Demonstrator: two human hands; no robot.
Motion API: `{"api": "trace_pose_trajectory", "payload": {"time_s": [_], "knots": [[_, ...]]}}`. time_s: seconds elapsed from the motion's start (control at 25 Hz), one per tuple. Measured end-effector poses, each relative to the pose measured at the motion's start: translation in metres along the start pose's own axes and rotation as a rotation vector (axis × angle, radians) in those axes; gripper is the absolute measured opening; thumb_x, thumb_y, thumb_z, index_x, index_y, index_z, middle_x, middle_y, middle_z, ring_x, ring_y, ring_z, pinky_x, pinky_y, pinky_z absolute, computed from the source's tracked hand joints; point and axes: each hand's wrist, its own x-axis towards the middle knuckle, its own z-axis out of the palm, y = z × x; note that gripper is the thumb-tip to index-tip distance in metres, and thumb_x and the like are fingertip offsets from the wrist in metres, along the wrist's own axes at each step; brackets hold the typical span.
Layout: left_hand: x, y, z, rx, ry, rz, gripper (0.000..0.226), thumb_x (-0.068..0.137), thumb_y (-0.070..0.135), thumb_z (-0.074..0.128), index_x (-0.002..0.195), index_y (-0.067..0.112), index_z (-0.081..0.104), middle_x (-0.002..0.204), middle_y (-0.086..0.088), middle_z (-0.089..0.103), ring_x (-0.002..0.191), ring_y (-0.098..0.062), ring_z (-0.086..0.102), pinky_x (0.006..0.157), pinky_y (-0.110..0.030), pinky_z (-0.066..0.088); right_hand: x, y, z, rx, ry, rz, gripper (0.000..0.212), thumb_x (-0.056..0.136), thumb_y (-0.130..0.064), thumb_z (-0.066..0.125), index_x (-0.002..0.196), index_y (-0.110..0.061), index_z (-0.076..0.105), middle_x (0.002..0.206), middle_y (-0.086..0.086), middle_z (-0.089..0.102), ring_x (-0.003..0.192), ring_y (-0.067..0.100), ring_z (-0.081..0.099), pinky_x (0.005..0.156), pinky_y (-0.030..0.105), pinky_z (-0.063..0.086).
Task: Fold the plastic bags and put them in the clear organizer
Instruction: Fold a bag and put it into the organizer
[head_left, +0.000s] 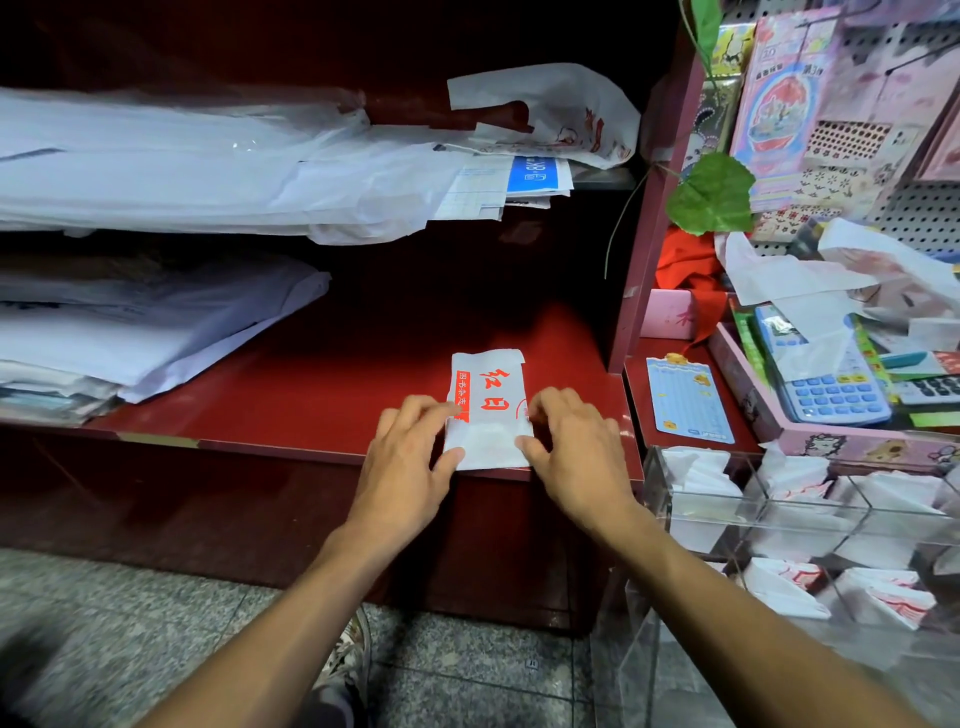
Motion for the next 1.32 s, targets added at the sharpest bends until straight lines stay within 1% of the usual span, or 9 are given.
{"api": "trace_pose_trajectory", "payload": {"time_s": [0.08, 0.2, 0.32, 0.48, 0.64, 0.76, 0.96, 1.08, 1.32], "knots": [[-0.001, -0.004, -0.001, 0.042, -0.088, 0.080, 0.031, 0.091, 0.035, 0.061, 0.120, 0.023, 0.067, 0.127, 0.013, 0.060, 0.109, -0.016, 0.047, 0.088, -0.037, 0.041, -0.002, 0.007, -0.001, -0.057, -0.056, -0.167, 0.026, 0.097, -0.036, 0.056, 0.121, -0.027, 0.055, 0.122, -0.009, 0.053, 0.100, 0.018, 0.046, 0.081, 0.034, 0.034], [0.000, -0.011, -0.005, 0.107, -0.263, 0.078, 0.056, 0.082, 0.059, 0.058, 0.128, 0.027, 0.062, 0.134, 0.018, 0.054, 0.119, -0.012, 0.043, 0.087, -0.032, 0.030, -0.005, 0.021, -0.009, -0.120, -0.219, -0.280, 0.043, 0.097, -0.053, 0.047, 0.132, -0.028, 0.055, 0.141, -0.012, 0.049, 0.115, 0.017, 0.042, 0.090, 0.034, 0.032], [0.002, -0.014, -0.005, 0.150, -0.299, 0.120, 0.058, 0.084, 0.036, 0.073, 0.137, 0.028, 0.053, 0.134, 0.015, 0.048, 0.119, -0.014, 0.039, 0.091, -0.031, 0.030, -0.007, 0.026, -0.010, -0.248, -0.287, -0.344, 0.058, 0.092, -0.054, 0.055, 0.141, -0.025, 0.045, 0.147, -0.010, 0.042, 0.124, 0.019, 0.038, 0.097, 0.033, 0.029], [0.001, -0.016, -0.002, 0.053, -0.194, 0.090, 0.040, 0.085, 0.019, 0.074, 0.125, 0.022, 0.066, 0.115, 0.014, 0.055, 0.102, -0.013, 0.044, 0.091, -0.036, 0.040, -0.005, 0.024, -0.007, -0.081, -0.229, -0.284, 0.039, 0.091, -0.038, 0.064, 0.128, -0.025, 0.060, 0.132, -0.011, 0.054, 0.112, 0.015, 0.044, 0.093, 0.032, 0.034], [0.003, -0.018, -0.003, -0.171, -0.126, 0.025, 0.009, 0.083, 0.020, 0.077, 0.091, 0.023, 0.077, 0.100, 0.024, 0.061, 0.097, -0.013, 0.052, 0.087, -0.023, 0.040, 0.000, 0.032, -0.007, 0.212, -0.189, -0.172, 0.014, 0.093, -0.033, 0.064, 0.101, -0.027, 0.073, 0.100, -0.016, 0.067, 0.091, 0.013, 0.052, 0.083, 0.033, 0.041], [0.004, -0.016, -0.004, -0.269, -0.127, -0.043, 0.025, 0.084, 0.022, 0.077, 0.065, 0.033, 0.065, 0.086, 0.021, 0.066, 0.088, -0.016, 0.060, 0.082, -0.031, 0.043, 0.001, 0.030, -0.009, 0.324, -0.151, -0.076, 0.023, 0.091, -0.036, 0.066, 0.075, -0.019, 0.066, 0.070, -0.007, 0.061, 0.068, 0.009, 0.052, 0.066, 0.032, 0.041], [0.002, -0.004, -0.002, -0.076, -0.056, -0.166, 0.033, 0.092, 0.035, 0.065, 0.064, 0.020, 0.058, 0.086, 0.013, 0.064, 0.090, -0.016, 0.051, 0.083, -0.034, 0.029, 0.002, 0.017, -0.007, 0.422, -0.054, 0.100, 0.018, 0.088, -0.024, 0.070, 0.077, -0.022, 0.055, 0.069, -0.003, 0.064, 0.060, 0.004, 0.051, 0.056, 0.015, 0.037], [0.002, 0.001, -0.003, -0.021, 0.012, -0.238, 0.037, 0.089, 0.041, 0.067, 0.063, 0.017, 0.059, 0.087, 0.014, 0.065, 0.090, -0.014, 0.050, 0.080, -0.031, 0.020, 0.004, 0.014, -0.003, 0.402, -0.047, 0.116, 0.016, 0.087, -0.016, 0.068, 0.081, -0.023, 0.055, 0.067, -0.005, 0.064, 0.066, 0.010, 0.056, 0.065, 0.025, 0.043], [0.004, 0.007, 0.002, -0.004, 0.004, -0.314, 0.044, 0.088, 0.044, 0.068, 0.057, 0.016, 0.054, 0.089, 0.015, 0.061, 0.093, -0.015, 0.047, 0.078, -0.032, 0.021, 0.003, 0.012, 0.003, 0.338, -0.019, 0.085, 0.013, 0.090, -0.016, 0.061, 0.083, -0.026, 0.058, 0.066, -0.010, 0.060, 0.072, 0.019, 0.054, 0.078, 0.039, 0.046]]}}
